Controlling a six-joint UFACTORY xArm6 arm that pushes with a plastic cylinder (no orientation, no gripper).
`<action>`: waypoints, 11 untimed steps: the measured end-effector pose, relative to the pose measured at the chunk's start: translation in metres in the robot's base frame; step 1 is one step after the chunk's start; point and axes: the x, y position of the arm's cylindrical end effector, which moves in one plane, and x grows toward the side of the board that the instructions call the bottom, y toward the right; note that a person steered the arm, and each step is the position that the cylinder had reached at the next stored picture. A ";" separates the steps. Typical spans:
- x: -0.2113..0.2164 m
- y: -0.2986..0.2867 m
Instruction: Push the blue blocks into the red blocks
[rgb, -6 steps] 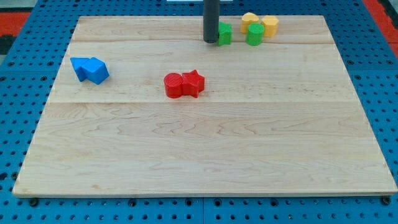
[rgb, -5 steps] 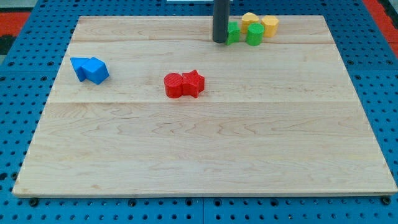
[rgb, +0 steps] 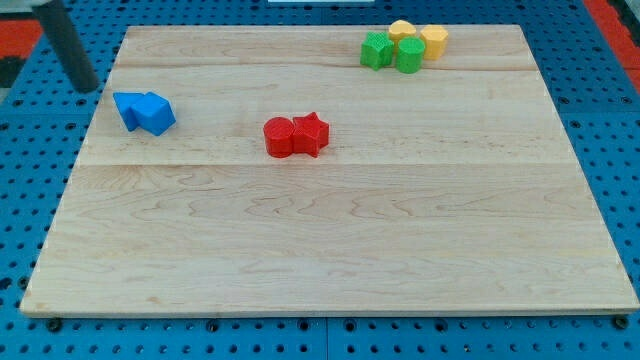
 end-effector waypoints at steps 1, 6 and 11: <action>0.018 0.014; 0.039 0.214; -0.030 0.073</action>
